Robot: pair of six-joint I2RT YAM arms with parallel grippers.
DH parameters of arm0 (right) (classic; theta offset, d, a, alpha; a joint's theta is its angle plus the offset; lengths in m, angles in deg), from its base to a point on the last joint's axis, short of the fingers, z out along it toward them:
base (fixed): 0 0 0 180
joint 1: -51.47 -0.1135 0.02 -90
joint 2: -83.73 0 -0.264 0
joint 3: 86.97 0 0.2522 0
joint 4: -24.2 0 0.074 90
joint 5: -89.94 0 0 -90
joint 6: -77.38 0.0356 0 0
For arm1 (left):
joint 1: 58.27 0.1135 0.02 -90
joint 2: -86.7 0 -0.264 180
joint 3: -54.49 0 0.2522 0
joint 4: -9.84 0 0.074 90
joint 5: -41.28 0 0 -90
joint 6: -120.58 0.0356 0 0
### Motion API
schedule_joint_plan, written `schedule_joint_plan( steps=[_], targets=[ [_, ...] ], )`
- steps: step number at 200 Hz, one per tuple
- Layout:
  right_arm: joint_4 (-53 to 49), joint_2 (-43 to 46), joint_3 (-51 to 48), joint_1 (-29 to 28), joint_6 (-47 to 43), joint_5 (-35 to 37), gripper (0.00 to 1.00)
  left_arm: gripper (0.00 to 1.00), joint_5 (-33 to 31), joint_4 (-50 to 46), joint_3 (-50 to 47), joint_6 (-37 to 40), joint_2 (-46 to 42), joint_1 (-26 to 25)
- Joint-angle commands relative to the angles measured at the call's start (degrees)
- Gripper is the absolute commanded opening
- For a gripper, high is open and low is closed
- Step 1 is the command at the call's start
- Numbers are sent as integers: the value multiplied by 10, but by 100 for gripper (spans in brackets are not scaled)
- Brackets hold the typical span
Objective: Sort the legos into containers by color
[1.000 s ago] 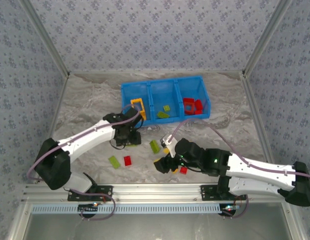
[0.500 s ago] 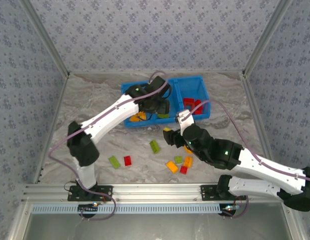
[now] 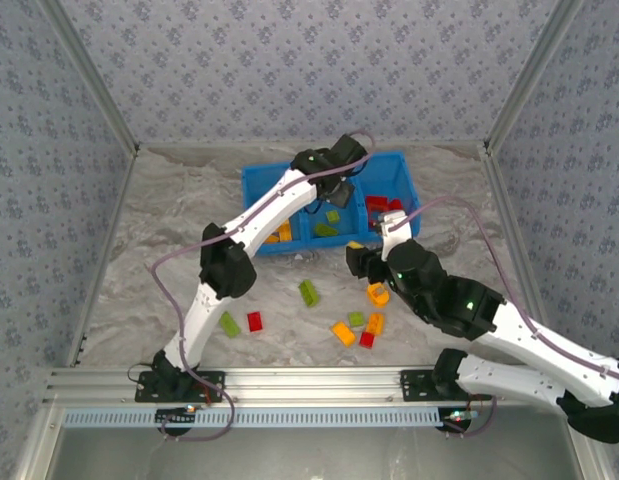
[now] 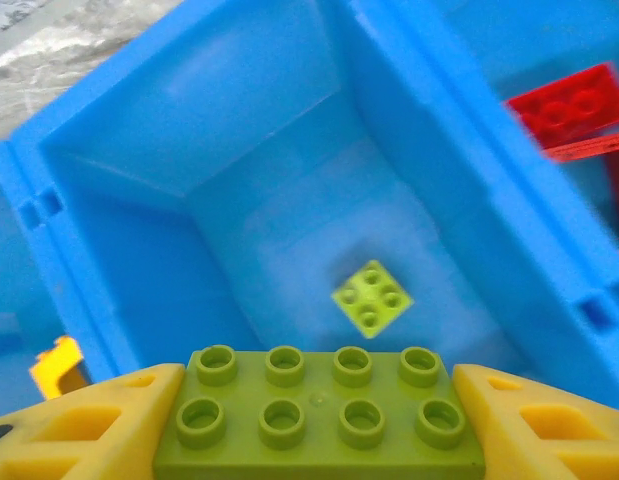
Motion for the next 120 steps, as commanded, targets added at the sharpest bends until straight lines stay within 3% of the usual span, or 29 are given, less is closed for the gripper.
schedule_joint_plan(
  steps=[1,31,50,120],
  targets=[
    [-18,16,-12,11,13,-19,74,58,-32,-35,21,61,10,14],
    [-23,22,-14,24,16,-34,74,59,-32,-17,2,115,29,10],
    [-26,25,-17,27,16,-39,74,59,-66,-14,4,141,48,4],
    [-34,40,-25,34,23,-49,75,63,-102,-25,7,169,107,-13]
  ],
)
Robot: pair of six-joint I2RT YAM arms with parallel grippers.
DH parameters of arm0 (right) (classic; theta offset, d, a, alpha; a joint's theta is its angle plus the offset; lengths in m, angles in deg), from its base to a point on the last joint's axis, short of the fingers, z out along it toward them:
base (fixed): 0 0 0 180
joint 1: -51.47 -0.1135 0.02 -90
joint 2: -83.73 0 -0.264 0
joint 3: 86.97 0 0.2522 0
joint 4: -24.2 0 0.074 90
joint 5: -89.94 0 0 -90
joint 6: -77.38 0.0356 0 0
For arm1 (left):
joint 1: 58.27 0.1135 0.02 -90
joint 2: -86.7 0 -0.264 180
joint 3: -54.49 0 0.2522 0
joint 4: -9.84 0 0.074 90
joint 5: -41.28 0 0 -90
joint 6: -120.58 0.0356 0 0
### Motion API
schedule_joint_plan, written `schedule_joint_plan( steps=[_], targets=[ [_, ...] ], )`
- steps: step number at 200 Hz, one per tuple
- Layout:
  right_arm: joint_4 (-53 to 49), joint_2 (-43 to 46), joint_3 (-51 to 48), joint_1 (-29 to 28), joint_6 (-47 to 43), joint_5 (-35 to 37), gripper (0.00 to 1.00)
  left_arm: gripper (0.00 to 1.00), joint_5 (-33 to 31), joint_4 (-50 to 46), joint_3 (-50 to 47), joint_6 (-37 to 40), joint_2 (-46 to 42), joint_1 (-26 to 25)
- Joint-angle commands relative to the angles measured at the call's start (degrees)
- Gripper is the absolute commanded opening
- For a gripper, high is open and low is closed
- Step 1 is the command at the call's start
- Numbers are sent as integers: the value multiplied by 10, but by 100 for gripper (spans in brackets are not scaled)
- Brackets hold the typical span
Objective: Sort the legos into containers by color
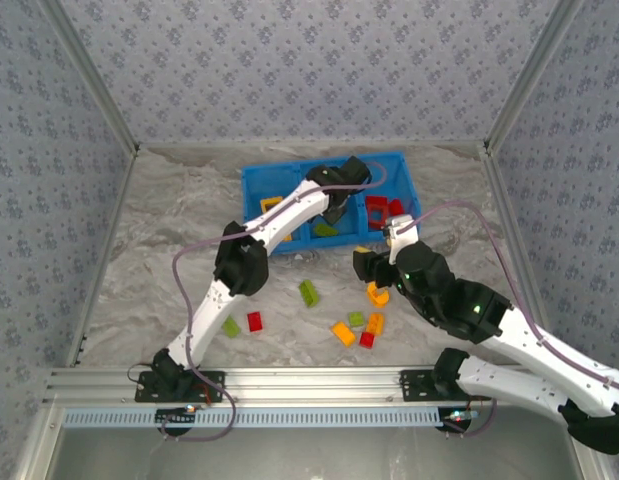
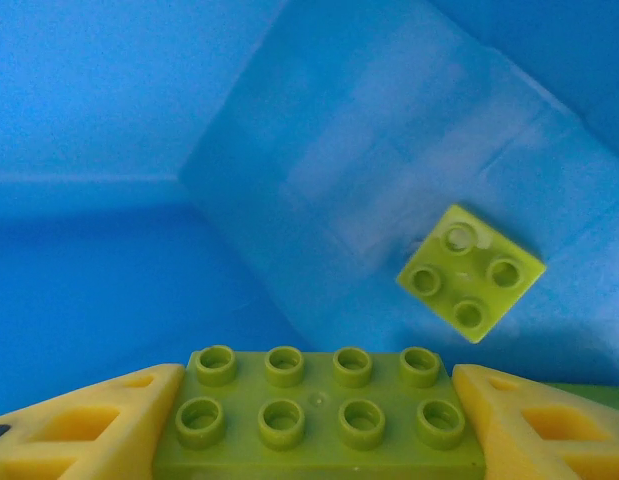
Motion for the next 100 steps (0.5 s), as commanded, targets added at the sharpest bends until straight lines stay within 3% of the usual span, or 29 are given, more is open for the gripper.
schedule_joint_plan(
  steps=[1,35,100],
  targets=[
    [-9,11,-4,4,12,-7,75,63,-19,-17,7,17,15,-4],
    [-10,15,-8,5,14,-11,75,65,-10,-15,5,10,20,-1],
    [-5,11,-14,8,16,-22,75,81,-23,-26,-2,-12,-9,-7]
  ],
)
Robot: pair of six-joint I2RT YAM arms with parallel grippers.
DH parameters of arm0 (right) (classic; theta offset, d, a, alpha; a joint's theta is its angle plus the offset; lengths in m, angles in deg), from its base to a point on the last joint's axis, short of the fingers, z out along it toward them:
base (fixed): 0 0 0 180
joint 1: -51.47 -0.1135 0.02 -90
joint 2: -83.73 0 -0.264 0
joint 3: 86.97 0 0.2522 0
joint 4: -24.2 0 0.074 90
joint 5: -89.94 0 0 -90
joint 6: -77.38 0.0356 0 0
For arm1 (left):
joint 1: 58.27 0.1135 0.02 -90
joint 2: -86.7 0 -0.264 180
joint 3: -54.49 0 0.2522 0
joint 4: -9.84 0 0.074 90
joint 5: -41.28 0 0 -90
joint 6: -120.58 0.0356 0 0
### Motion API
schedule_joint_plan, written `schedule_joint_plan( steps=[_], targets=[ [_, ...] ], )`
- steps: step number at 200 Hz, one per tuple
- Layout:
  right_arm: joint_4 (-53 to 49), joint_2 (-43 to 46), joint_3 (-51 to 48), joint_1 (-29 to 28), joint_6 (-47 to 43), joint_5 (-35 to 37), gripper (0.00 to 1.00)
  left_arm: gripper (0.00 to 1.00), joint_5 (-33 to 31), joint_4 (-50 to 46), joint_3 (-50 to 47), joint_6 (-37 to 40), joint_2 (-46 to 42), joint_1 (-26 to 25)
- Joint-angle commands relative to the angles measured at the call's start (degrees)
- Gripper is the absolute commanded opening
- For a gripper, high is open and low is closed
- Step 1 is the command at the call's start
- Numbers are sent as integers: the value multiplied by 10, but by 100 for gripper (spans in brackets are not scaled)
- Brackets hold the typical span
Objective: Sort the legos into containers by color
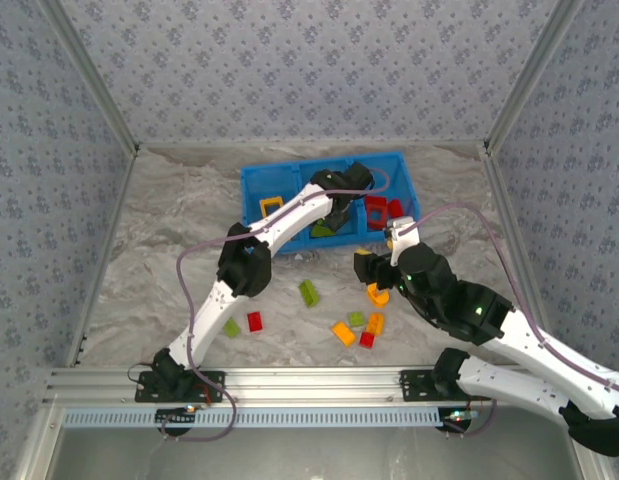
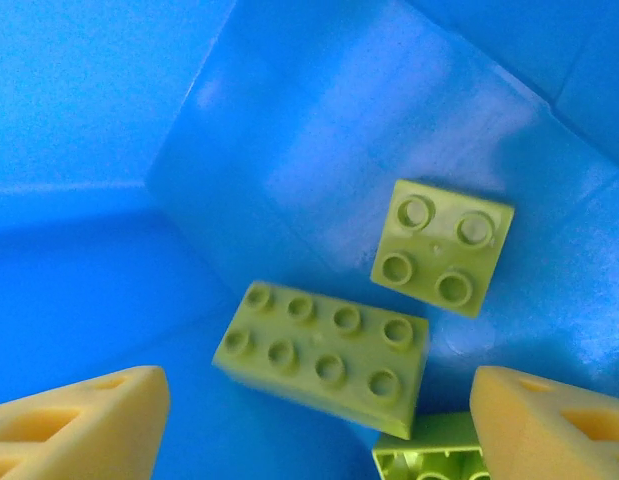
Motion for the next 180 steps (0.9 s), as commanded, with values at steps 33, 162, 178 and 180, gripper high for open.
schedule_joint_plan(
  steps=[33,162,178,180],
  targets=[
    [-4,3,-5,7,-3,-24,72,77,-42,-26,-5,-23,-63,-9],
    [99,-281,7,-145,125,-110,69,54,-108,70,-575,-328,-698,-112],
    [72,-370,61,-159,172,-123,71,53,-65,69,-667,-365,-818,-131],
    [68,-382,69,-161,175,-126,71,54,-57,69,-679,-370,-831,-133]
  ],
)
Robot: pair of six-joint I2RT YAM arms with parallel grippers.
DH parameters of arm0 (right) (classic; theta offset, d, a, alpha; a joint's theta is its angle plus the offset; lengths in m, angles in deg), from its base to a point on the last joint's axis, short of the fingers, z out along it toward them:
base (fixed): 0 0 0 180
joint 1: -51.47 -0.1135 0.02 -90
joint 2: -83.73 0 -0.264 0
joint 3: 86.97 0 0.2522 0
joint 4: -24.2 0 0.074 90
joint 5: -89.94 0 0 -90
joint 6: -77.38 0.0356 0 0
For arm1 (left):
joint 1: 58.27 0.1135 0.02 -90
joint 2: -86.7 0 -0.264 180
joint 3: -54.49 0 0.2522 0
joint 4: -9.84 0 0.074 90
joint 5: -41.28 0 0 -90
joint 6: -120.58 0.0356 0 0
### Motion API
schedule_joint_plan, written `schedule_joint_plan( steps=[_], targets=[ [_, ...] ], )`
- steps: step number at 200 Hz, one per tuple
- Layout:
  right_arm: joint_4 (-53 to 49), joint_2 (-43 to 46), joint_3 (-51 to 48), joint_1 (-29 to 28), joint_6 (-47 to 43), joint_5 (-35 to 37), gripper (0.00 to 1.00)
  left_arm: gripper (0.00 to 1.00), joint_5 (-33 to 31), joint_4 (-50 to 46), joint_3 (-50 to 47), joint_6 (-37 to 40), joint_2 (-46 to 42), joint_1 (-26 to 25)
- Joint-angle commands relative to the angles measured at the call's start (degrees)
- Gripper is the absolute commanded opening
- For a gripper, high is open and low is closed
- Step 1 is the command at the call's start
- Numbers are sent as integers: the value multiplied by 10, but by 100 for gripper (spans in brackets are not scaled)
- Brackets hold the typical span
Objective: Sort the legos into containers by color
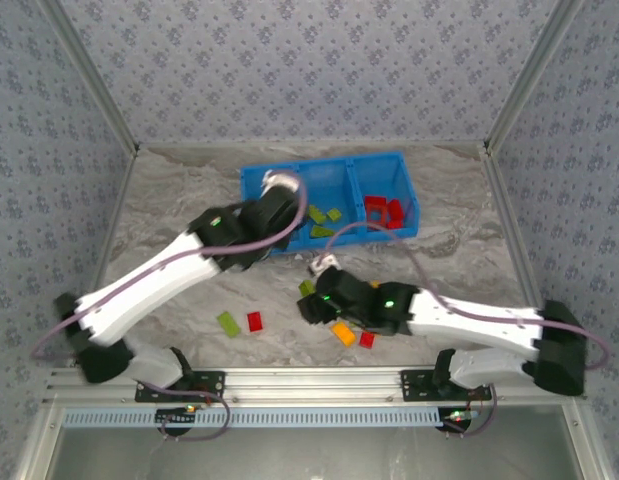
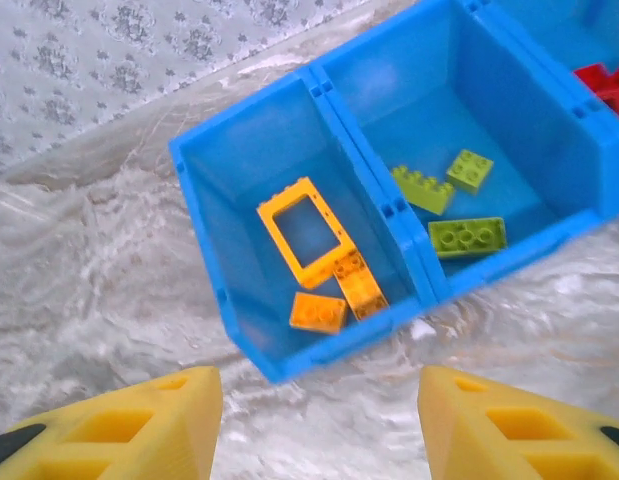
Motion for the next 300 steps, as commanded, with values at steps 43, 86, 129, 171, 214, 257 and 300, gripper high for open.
schedule_joint_plan(
  steps=[43,86,129,171,214,257,300],
  targets=[
    [-84,-271,217,-50,168,-44,73,51,170,-60,-241,-199,-409,-34],
    [-150,-374,319,-63,211,-47,75,51,199,-154,-277,-275,-548,-34],
    [-171,-440,372,-55,222,-53,70,51,205,-165,-283,-288,-580,-34],
    [-153,-466,383,-52,213,-63,64,51,212,-155,-286,-279,-564,-34],
    [-143,-470,382,-49,208,-63,66,51,212,-143,-291,-271,-552,-34],
    [-164,-452,397,-61,203,-22,66,51,213,-133,-294,-270,-546,-34],
    [-170,-432,393,-71,205,0,65,51,209,-127,-299,-269,-546,-34]
  ],
)
